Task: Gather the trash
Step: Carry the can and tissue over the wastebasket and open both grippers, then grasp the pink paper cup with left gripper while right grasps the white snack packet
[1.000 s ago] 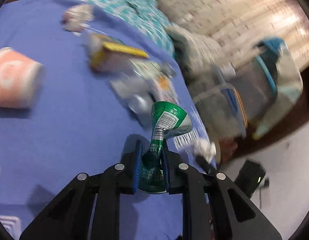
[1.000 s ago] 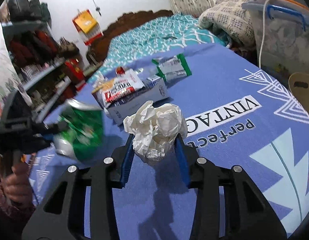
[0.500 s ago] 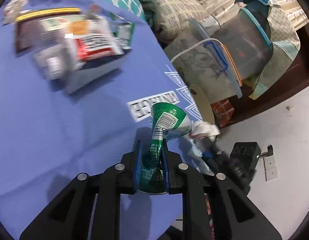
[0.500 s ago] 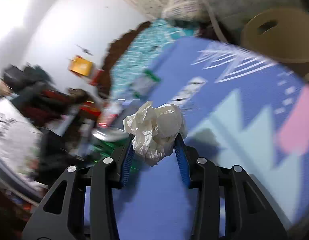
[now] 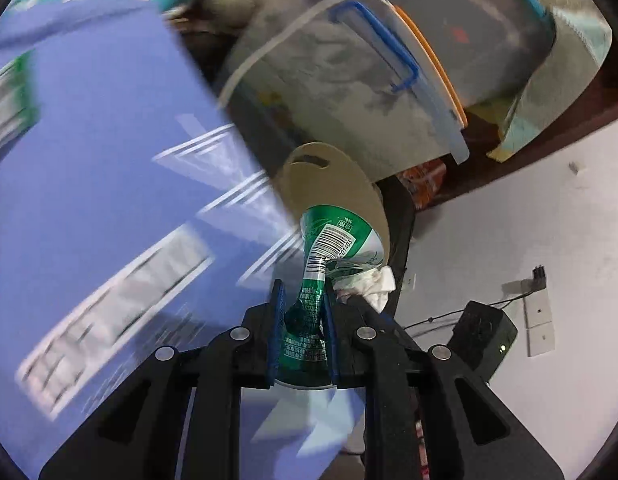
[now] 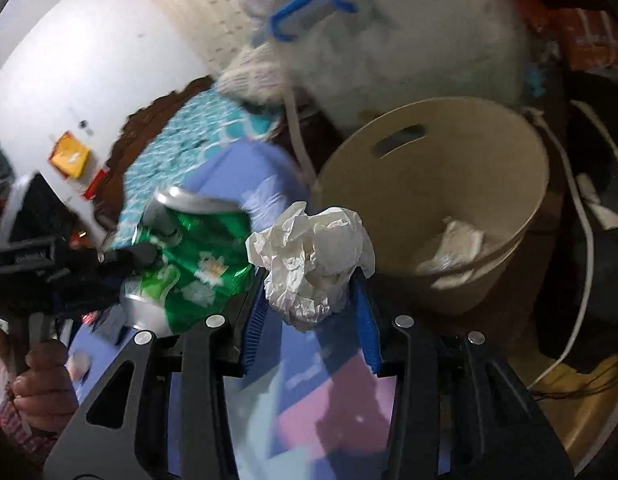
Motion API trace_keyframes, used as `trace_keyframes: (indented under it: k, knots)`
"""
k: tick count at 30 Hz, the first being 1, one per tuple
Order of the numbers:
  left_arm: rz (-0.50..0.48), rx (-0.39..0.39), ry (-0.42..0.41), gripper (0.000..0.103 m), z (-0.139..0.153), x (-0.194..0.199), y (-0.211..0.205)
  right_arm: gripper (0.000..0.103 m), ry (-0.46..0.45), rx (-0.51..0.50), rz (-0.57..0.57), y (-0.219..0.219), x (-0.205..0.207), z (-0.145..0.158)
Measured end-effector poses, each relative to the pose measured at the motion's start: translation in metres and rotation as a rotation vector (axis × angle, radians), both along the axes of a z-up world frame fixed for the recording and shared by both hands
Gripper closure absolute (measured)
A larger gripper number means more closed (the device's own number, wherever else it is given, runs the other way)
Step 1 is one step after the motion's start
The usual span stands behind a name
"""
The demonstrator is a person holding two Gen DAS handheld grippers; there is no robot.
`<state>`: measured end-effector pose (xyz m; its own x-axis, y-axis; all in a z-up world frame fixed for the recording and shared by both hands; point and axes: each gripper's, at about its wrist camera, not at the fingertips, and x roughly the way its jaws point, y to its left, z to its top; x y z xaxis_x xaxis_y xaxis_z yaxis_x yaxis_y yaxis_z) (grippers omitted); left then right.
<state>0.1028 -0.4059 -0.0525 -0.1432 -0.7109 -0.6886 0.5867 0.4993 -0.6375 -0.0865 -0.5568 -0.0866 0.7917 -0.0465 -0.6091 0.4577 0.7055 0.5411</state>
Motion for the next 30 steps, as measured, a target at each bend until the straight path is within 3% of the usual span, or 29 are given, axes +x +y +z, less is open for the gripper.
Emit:
trace_keyframes:
  k: [3,6,8,9,14,18,21,25,30]
  knots:
    - [-0.031,0.021,-0.024,0.087,-0.002,0.002,-0.050,0.058,0.037,-0.002,-0.047,-0.025,0.008,-0.003]
    - [-0.023,0.071,-0.048,0.085,-0.013,0.005,-0.085,0.047,0.060,0.009,-0.087,-0.046,0.009,-0.008]
    - [-0.010,0.106,-0.060,0.066,-0.017,0.007,-0.094,0.039,0.072,0.010,-0.103,-0.052,0.010,-0.008]
    - [0.001,0.126,-0.069,0.048,-0.018,0.007,-0.098,0.038,0.065,0.009,-0.110,-0.054,0.009,-0.007]
    - [-0.016,0.094,-0.150,0.047,-0.002,-0.002,-0.081,0.039,0.033,-0.036,-0.168,-0.045,-0.007,-0.002]
    - [-0.024,0.018,-0.223,0.047,0.023,-0.014,-0.025,0.048,-0.039,-0.059,-0.209,-0.028,-0.021,0.012]
    - [0.013,-0.020,-0.279,0.047,0.037,-0.018,0.028,0.053,-0.086,-0.072,-0.171,-0.009,-0.018,0.031]
    - [0.142,-0.060,-0.328,0.047,0.046,-0.016,0.125,0.053,-0.128,-0.049,-0.008,0.029,0.013,0.053]
    - [0.360,-0.057,-0.305,0.047,0.042,0.000,0.256,0.053,-0.133,0.032,0.236,0.098,0.073,0.061]
